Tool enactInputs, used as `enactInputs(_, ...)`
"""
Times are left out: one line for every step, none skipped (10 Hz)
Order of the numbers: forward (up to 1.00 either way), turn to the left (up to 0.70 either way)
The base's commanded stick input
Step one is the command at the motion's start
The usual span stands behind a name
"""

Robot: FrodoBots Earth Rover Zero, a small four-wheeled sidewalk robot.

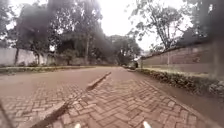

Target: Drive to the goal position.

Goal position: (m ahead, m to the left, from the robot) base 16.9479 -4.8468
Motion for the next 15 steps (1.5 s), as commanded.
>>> enactInputs(0.7, -0.09)
enactInputs(0.7, -0.24)
enactInputs(0.7, -0.34)
enactInputs(0.7, -0.3)
enactInputs(0.7, 0.11)
enactInputs(0.7, 0.09)
enactInputs(0.7, 0.07)
enactInputs(0.7, -0.11)
enactInputs(0.7, -0.29)
enactInputs(0.7, -0.35)
enactInputs(0.7, -0.35)
enactInputs(0.7, -0.35)
enactInputs(0.7, -0.35)
enactInputs(0.7, 0.01)
enactInputs(0.7, 0.08)
